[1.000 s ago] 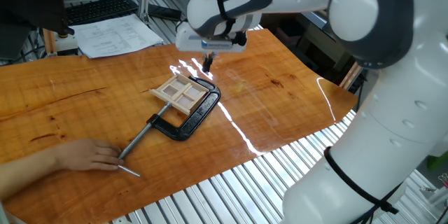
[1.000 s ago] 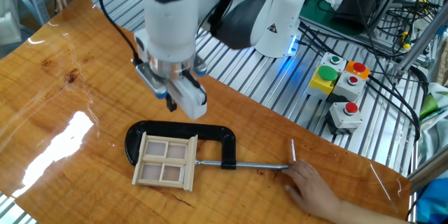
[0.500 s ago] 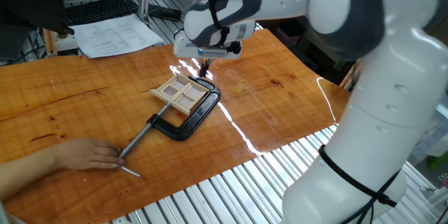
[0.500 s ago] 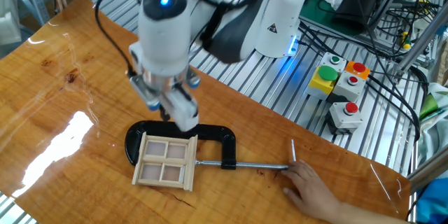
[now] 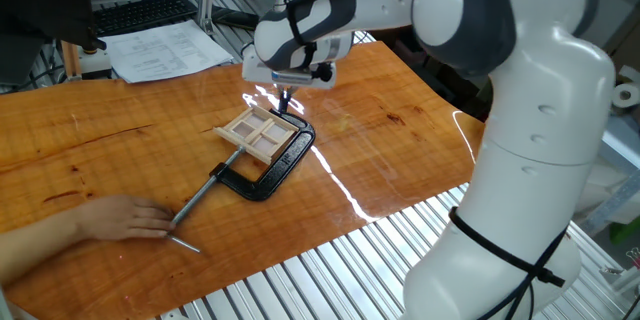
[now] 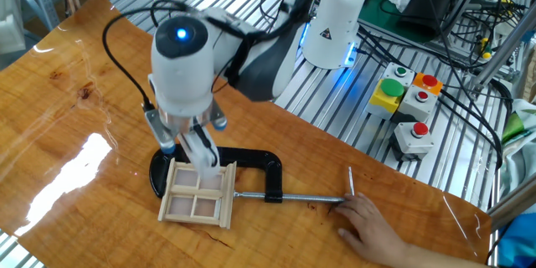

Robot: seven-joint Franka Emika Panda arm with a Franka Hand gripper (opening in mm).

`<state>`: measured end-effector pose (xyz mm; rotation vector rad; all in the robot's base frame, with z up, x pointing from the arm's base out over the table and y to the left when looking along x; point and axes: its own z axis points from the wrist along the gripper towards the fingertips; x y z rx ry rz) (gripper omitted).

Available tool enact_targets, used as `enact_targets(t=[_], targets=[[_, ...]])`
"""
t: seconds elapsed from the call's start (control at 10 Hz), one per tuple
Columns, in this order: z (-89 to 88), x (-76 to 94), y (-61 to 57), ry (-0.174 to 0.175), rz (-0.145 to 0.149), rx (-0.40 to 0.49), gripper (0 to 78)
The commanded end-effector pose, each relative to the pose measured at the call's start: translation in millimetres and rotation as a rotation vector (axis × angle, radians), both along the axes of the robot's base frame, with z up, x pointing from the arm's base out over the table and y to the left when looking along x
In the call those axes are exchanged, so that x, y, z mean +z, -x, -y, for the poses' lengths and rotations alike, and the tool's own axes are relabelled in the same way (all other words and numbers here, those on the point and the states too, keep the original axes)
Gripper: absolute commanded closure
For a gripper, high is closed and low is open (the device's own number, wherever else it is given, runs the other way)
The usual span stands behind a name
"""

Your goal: Open a sliding window

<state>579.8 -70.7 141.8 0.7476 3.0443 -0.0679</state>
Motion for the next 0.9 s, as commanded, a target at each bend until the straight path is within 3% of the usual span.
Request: enact_targets(t=[0.1, 0.9], targets=[[-2.8, -14.9, -5.3, 0.006, 0.009, -0.034, 77.6], [-4.2, -40.1, -8.3, 0.004, 0.019, -0.092, 77.6]])
